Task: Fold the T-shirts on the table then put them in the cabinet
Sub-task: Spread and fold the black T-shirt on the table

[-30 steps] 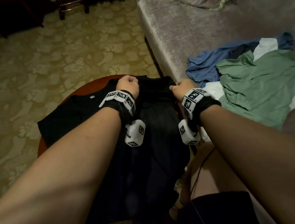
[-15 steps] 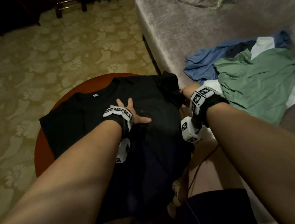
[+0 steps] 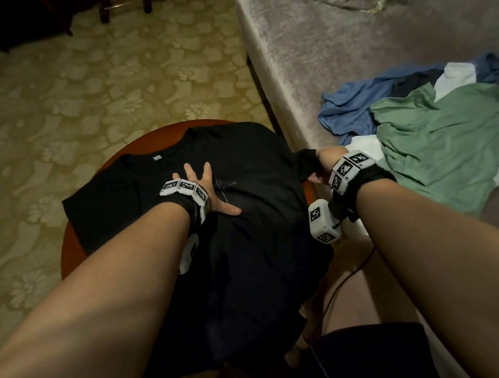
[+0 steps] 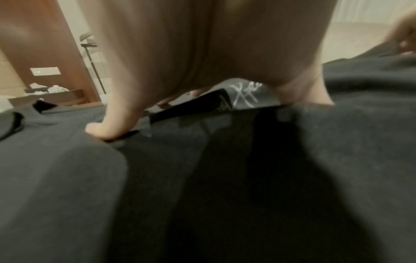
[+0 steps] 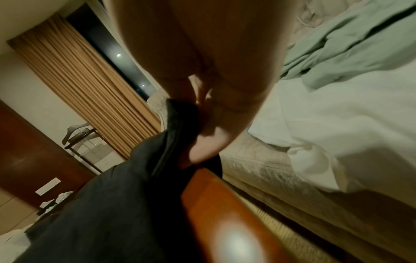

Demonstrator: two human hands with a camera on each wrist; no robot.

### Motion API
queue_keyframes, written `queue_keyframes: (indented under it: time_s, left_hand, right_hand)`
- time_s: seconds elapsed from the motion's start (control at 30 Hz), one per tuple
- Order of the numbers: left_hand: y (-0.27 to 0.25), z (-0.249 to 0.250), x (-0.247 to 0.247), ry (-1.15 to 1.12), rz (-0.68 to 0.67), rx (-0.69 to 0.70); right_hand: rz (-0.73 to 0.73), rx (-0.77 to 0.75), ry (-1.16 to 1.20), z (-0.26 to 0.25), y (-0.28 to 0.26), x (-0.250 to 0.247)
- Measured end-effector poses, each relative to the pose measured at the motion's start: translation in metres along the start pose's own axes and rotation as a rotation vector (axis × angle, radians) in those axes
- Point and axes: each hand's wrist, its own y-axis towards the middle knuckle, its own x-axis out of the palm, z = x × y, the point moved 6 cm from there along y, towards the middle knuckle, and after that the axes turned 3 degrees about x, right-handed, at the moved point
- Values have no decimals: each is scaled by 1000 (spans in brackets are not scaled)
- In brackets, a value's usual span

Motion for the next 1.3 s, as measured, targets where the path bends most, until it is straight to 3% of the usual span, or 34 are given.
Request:
queue_keyframes:
  time_s: [0.03, 0.1, 0.3, 0.53, 0.63, 0.7, 0.77, 0.83, 1.07, 1.17, 1.3]
  left_hand:
    - [0, 0, 0, -4, -1, 6]
    - [-1, 0, 0, -22, -9, 20]
    - [-1, 2, -4, -211, 13, 25]
    - [2, -9, -13, -329, 156, 4]
    - [-4, -19, -16, -340, 197, -22]
    - [-10, -28, -15, -348, 197, -45]
    - [-17, -38, -15, -350, 201, -69]
    - [-23, -49, -15, -350, 202, -94]
    - [-37, -98, -4, -366, 232, -257]
    - [-37, -113, 10, -380, 183, -352]
    - [-26, -122, 18, -350, 111, -328]
  right_hand:
    - [-22, 49, 120, 1, -3, 5]
    - [-74, 57, 115, -3, -4, 13]
    - [-53, -171, -281, -28, 0, 26]
    - [259, -448, -525, -49, -18, 13]
    - [230, -575, -693, -58, -39, 25]
    - [104, -647, -829, -58, -57, 49]
    - [-131, -647, -998, -44, -69, 83]
    - [-246, -562, -1027, -32, -74, 98]
    - [57, -570, -1144, -41, -73, 87]
    - [77, -580, -1233, -39, -64, 100]
    - [1, -558, -1391, -27, -55, 123]
